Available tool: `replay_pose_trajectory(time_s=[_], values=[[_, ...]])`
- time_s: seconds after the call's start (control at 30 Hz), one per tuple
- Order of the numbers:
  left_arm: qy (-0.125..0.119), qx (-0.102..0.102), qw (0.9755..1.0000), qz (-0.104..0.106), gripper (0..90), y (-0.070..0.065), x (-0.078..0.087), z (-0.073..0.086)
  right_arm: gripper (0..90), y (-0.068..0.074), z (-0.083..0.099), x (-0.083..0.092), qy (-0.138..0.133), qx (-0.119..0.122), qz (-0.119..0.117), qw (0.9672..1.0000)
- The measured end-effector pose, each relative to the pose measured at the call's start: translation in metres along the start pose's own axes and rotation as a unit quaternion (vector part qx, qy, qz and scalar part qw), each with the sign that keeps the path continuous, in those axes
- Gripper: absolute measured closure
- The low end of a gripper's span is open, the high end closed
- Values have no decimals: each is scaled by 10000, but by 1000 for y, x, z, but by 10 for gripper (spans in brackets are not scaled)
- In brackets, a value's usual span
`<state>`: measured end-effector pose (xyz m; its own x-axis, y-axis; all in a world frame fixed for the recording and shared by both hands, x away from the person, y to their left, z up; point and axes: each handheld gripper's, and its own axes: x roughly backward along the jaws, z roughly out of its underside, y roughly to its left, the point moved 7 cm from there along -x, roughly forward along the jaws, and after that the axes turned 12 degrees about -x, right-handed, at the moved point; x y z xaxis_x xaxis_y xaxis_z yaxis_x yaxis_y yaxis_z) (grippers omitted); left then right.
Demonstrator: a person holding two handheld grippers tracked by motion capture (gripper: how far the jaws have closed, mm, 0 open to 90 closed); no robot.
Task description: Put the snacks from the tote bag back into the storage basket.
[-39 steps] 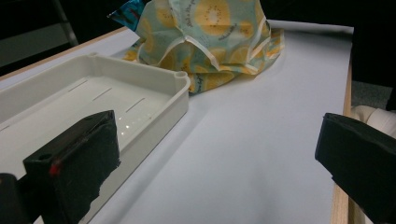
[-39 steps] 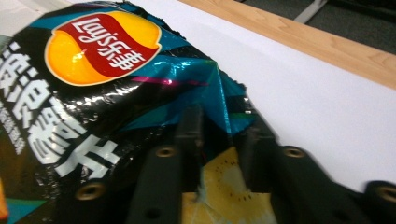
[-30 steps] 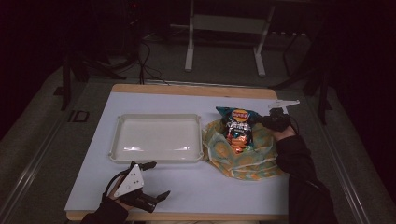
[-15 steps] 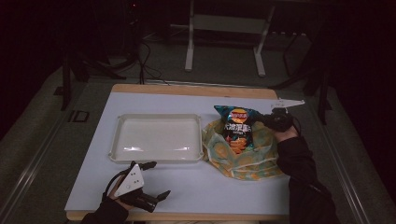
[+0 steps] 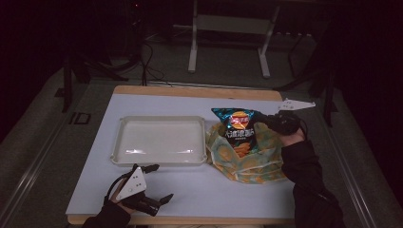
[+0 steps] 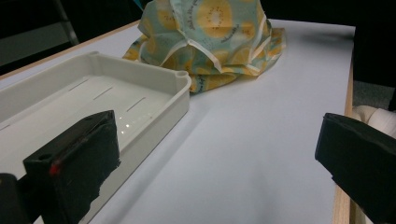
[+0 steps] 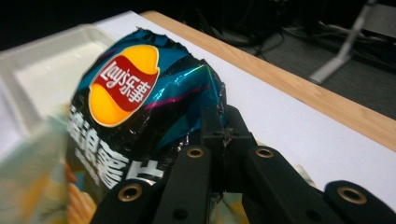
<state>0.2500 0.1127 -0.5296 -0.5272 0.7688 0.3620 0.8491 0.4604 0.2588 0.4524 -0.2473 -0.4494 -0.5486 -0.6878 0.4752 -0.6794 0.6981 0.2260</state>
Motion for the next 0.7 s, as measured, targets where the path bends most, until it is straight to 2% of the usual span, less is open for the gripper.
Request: replay_pose_trajectory(time_s=[0.13, 0.3, 0.53, 0.6, 0.7], values=[[1, -2, 10000, -9, 3, 0, 0, 0, 900, 8, -5, 8, -95, -2, -131, 9999], [6, -2, 10000, -11, 3, 1, -1, 0, 900, 14, -12, 17, -194, 61, -175, 9996], [15, -1, 10000, -15, 3, 1, -1, 0, 900, 16, -23, 30, -285, 147, -99, 9994], [18, 4, 10000, -18, 3, 1, -1, 0, 900, 15, -26, 34, -312, 185, 11, 9993], [17, 0, 10000, -19, 3, 1, -1, 0, 900, 15, -31, 39, -362, 186, 49, 9992]])
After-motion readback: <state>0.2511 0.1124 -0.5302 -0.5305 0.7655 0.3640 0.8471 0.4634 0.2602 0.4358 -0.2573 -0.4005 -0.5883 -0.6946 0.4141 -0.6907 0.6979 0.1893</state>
